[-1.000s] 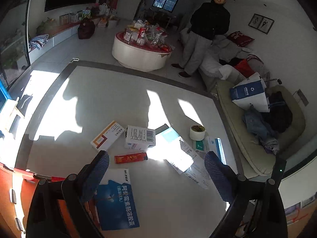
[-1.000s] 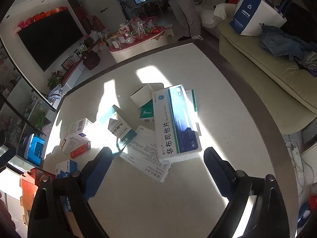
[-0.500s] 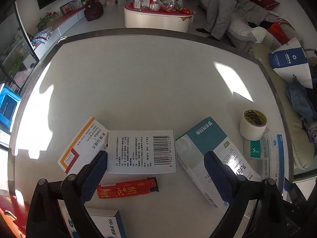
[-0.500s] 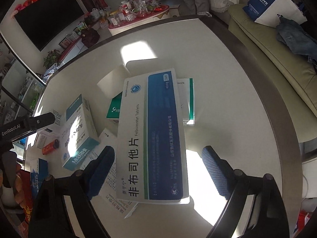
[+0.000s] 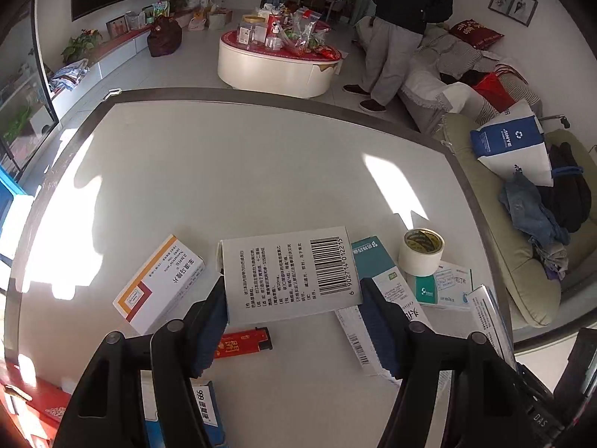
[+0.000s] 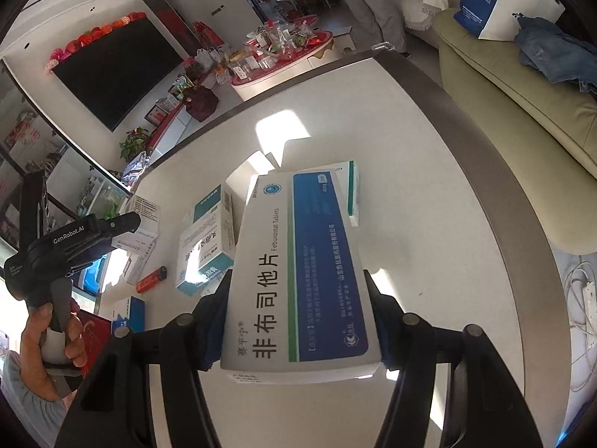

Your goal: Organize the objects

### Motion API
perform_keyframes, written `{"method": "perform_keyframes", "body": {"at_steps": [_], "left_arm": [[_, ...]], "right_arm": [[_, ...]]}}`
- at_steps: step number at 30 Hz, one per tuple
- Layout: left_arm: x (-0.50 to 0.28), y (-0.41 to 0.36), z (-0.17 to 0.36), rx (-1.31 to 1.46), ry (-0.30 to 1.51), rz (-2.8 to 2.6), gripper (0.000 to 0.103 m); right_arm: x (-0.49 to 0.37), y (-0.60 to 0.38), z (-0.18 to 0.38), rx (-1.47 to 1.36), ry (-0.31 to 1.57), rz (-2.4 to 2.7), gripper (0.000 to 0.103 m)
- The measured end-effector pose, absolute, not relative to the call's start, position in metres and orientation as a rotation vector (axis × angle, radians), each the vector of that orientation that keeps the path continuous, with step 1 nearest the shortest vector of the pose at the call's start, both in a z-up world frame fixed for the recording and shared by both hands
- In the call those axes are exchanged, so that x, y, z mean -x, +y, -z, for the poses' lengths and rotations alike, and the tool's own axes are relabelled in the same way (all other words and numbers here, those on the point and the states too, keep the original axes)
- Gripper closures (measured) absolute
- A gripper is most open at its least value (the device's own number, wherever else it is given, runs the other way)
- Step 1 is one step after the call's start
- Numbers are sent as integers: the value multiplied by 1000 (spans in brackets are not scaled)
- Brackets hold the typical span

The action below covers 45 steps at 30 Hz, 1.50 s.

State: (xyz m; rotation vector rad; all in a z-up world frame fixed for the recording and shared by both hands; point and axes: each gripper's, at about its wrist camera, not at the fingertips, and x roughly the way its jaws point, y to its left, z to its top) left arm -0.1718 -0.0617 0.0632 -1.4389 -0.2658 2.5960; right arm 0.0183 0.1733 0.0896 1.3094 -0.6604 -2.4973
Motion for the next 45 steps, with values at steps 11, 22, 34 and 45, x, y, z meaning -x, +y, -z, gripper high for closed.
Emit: {"method": "perform_keyframes", "body": {"at_steps": [11,22,34,45], "left_arm": [[-27,-49,-113,1157,-259,-2512,31],[-151,-86,-104,1070,-275,-2657,31],[-173,-143,-108,999,-377,-2783,31],[-176,-160,-99,1046,-350,-2857,31]], "right_arm": [[-145,168,-73,-1318,-993,2236,42],[-232,134,-54,-1387,-1084,2114,42],[-258,105,-48,-1432,-1102,2016,42],[-259,100,-51,-1452,-1073,2018,42]]}}
